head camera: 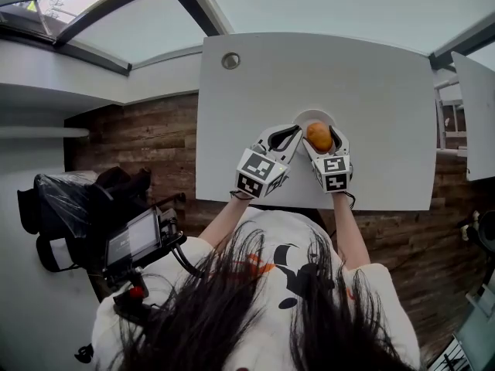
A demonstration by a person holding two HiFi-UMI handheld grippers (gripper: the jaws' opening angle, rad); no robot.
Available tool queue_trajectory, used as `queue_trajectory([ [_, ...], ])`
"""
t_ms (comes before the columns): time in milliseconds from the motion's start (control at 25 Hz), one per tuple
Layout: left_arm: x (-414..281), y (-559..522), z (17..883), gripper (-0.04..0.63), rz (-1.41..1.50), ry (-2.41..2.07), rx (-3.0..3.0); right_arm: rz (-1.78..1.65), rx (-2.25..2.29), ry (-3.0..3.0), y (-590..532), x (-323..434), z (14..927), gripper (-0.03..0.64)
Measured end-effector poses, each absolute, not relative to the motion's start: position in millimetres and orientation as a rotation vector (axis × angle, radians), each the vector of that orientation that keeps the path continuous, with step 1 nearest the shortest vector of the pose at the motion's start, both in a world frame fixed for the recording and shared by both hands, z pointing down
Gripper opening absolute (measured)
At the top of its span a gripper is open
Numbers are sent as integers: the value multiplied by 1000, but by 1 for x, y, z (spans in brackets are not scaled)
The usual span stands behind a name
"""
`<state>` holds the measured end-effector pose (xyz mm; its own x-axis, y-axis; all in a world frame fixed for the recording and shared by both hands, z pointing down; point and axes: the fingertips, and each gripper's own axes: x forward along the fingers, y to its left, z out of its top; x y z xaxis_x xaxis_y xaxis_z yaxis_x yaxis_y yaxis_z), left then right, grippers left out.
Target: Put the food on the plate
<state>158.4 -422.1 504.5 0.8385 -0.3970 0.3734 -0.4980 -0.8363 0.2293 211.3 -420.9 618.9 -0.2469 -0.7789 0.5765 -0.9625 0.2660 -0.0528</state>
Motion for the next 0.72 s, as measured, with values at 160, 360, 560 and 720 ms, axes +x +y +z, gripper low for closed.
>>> queue_trajectory([
  [160, 157, -419, 506, 6, 459, -680, 2697, 582, 1581, -2102, -419, 212, 620, 371],
  [360, 150, -425, 513, 6, 481, -680, 2689, 629, 1576, -2107, -429, 208, 627, 373],
  [560, 148, -412, 514, 6, 492, -696, 2701, 652, 1584, -2140, -420, 206, 623, 373],
  [720, 143, -417, 512, 6, 480, -723, 2700, 661, 1614, -2160, -423, 206, 610, 374],
])
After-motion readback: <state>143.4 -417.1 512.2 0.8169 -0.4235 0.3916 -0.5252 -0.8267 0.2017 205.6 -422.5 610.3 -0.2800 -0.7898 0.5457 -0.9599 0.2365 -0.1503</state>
